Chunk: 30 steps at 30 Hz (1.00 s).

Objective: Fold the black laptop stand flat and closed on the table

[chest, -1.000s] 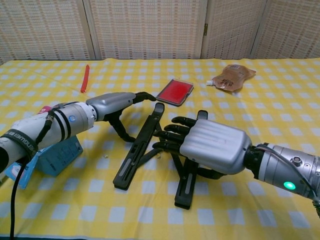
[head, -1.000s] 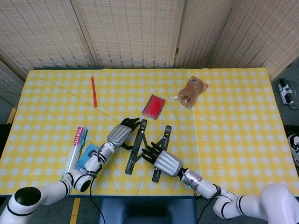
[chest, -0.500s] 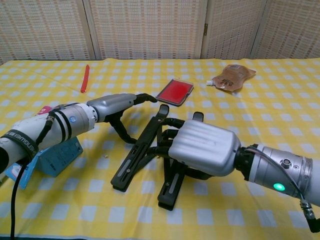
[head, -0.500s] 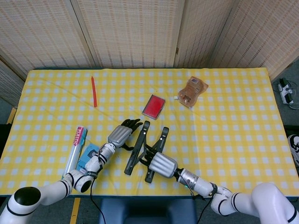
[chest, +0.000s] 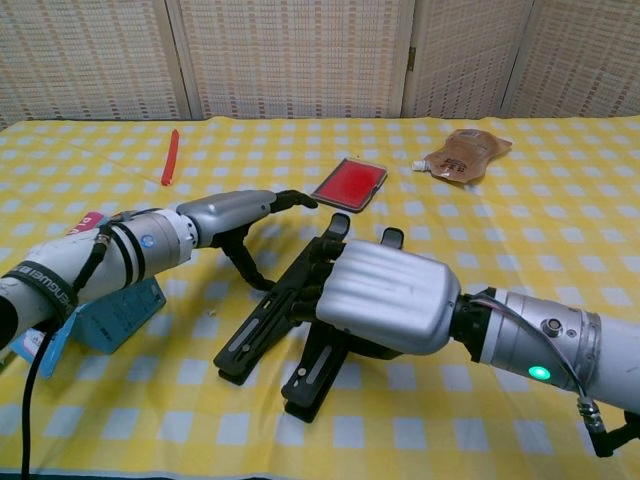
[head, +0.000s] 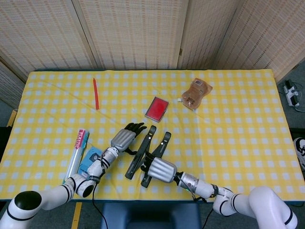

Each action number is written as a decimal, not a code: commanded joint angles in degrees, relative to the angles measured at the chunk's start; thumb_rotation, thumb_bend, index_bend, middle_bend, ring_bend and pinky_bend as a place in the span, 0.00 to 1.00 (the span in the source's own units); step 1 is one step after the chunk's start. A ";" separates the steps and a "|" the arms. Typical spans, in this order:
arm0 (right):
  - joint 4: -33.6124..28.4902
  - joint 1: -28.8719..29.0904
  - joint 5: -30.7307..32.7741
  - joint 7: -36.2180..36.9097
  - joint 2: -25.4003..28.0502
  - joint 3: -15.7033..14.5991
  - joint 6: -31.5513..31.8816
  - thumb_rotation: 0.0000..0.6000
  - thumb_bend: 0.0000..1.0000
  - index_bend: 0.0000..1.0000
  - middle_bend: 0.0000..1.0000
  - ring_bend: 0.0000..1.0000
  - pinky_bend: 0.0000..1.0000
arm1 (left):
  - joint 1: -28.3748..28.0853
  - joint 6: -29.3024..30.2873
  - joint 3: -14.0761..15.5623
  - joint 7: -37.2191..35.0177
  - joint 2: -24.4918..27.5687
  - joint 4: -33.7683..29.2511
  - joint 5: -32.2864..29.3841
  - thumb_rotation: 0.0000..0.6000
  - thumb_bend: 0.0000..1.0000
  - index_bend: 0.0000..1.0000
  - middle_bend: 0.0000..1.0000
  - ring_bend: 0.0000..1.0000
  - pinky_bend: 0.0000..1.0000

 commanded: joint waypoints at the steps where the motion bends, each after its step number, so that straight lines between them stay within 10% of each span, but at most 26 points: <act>1: 1.61 0.49 -1.15 0.35 -0.70 -0.40 1.03 1.00 0.39 0.35 0.47 0.34 0.20 | -0.01 -0.09 0.09 0.09 -0.09 -0.08 -0.02 1.00 0.09 0.00 0.01 0.00 0.00; 18: 6.82 1.21 -2.73 3.05 -3.02 -1.22 4.22 1.00 0.39 0.28 0.38 0.27 0.16 | -0.05 0.33 0.29 0.98 0.42 -2.15 0.28 1.00 0.09 0.00 0.01 0.00 0.00; 23: -2.45 -0.01 0.52 0.71 1.72 -0.32 1.81 1.00 0.39 0.03 0.20 0.15 0.11 | 0.81 1.24 -0.48 0.82 2.68 -3.69 -0.59 1.00 0.09 0.00 0.01 0.00 0.00; 30: -17.74 0.80 7.50 -1.47 9.42 3.06 -5.63 1.00 0.39 0.00 0.13 0.10 0.12 | 2.48 3.27 -1.62 1.08 7.16 -7.32 -1.82 1.00 0.09 0.00 0.01 0.00 0.00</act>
